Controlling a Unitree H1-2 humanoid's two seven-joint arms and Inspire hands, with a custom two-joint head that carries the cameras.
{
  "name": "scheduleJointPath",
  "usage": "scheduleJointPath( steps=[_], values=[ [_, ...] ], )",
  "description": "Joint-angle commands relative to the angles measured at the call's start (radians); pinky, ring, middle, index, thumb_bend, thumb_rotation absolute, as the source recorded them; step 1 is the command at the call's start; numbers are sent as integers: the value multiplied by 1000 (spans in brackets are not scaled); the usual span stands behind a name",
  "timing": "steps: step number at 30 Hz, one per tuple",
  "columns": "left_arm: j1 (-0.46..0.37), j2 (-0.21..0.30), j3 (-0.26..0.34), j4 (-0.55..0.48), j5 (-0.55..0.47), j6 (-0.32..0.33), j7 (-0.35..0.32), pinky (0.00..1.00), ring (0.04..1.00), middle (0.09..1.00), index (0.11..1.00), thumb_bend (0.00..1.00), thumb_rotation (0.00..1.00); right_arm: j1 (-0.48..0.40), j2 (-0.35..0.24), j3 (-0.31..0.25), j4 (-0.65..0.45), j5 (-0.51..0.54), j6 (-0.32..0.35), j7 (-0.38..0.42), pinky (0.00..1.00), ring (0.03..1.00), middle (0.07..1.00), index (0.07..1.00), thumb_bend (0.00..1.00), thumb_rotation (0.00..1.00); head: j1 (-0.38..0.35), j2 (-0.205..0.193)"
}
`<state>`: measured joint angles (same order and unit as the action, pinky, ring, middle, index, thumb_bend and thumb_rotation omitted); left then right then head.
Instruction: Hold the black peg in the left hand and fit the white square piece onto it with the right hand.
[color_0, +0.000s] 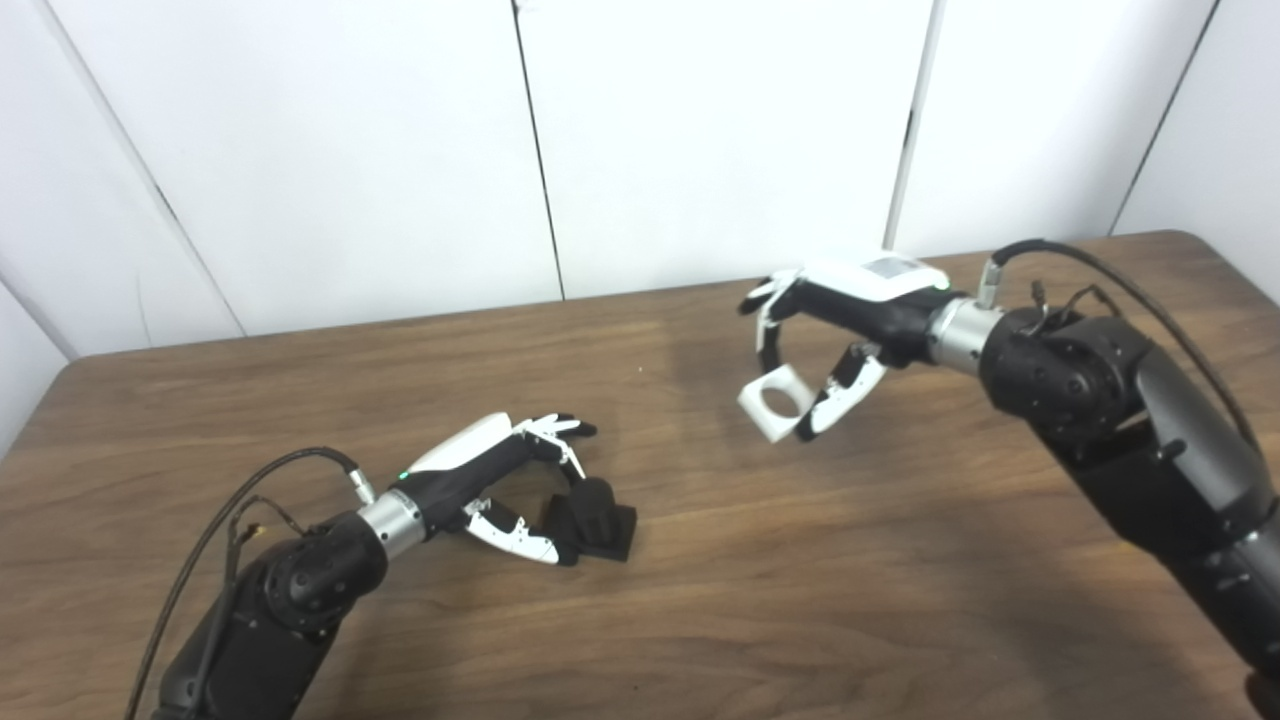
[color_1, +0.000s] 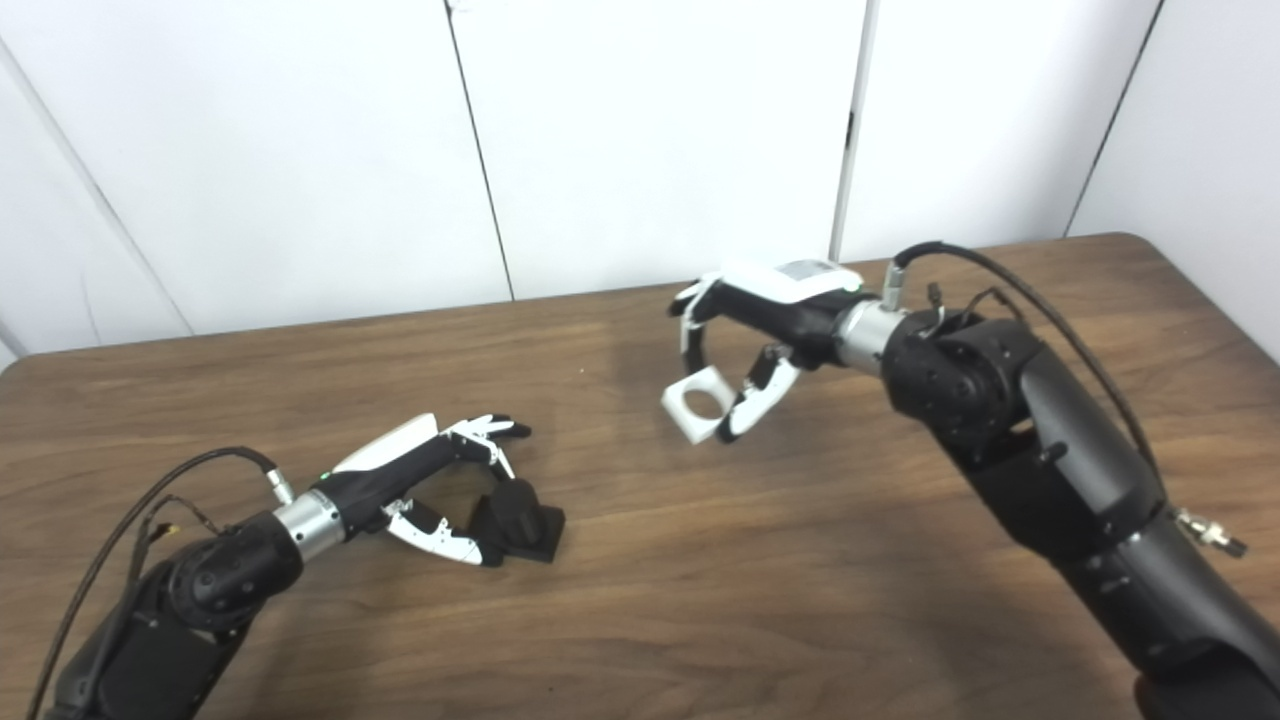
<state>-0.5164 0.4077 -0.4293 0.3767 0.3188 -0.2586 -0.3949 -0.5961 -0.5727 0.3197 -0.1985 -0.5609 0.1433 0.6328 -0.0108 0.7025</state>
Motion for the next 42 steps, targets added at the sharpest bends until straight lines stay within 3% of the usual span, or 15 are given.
scheduleJointPath(
  steps=[1,22,42],
  values=[
    [12,-17,-39,29,66,39,-30,1000,1000,944,491,520,82,-25,6,-22,-44,12,5,-8,934,936,861,479,522,137,1,1],
    [-10,-40,-63,41,92,47,-28,1000,1000,949,491,518,86,-93,171,49,-45,-52,37,37,948,948,868,479,522,141,80,11],
    [-4,-45,-73,6,90,76,-37,1000,1000,947,490,518,87,-139,206,100,22,-77,13,64,928,939,858,481,523,136,128,36]
  ],
)
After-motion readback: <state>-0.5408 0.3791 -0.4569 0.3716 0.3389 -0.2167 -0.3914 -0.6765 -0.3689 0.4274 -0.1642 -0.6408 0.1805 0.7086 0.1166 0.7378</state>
